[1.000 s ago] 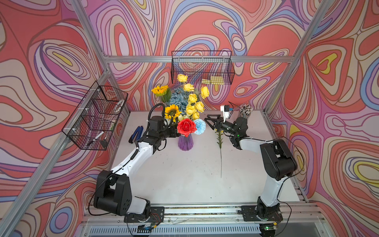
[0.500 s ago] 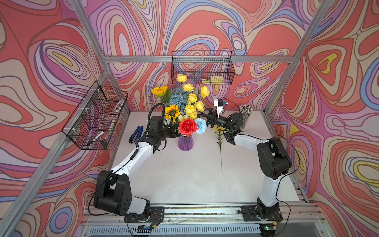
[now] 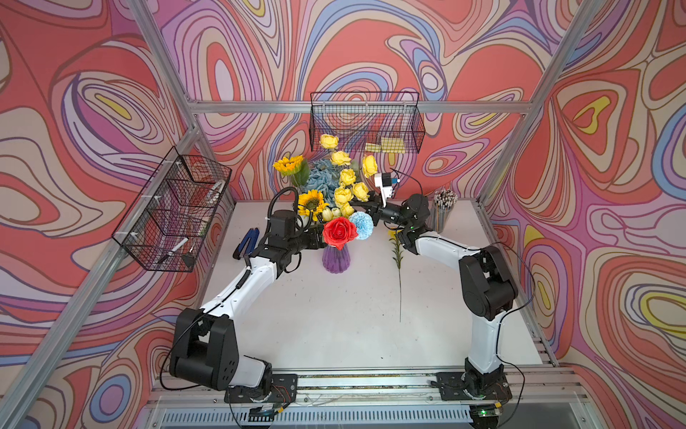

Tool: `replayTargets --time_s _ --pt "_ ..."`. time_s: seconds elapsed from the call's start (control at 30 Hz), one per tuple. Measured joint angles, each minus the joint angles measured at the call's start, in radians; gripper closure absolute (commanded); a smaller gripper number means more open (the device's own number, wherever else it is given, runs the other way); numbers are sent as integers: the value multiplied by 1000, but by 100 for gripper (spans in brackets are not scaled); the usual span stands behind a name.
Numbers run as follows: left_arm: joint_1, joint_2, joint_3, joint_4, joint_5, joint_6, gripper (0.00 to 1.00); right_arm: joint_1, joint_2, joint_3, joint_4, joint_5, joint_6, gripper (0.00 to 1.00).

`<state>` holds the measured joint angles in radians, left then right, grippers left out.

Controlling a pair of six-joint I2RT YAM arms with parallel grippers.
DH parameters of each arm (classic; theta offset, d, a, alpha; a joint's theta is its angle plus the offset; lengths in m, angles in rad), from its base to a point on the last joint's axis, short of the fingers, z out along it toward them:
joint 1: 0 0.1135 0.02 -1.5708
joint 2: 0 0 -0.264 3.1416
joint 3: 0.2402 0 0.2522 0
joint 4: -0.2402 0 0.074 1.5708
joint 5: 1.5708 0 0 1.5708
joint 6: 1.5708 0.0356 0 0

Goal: Pick out yellow flowers from the vase
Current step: Pick up the flower from the vase.

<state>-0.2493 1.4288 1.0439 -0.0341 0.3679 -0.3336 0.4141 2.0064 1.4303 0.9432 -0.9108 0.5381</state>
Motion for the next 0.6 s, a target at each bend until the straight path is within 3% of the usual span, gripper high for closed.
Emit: replayTargets --time_s 0.2,0.4,0.6 --pt "2 0 0 0 3 0 20 0 1 13 -24 1 -9 74" --pt "2 0 0 0 2 0 20 1 1 34 -27 0 -13 100" --pt "2 0 0 0 2 0 20 6 1 43 -39 0 -13 100"
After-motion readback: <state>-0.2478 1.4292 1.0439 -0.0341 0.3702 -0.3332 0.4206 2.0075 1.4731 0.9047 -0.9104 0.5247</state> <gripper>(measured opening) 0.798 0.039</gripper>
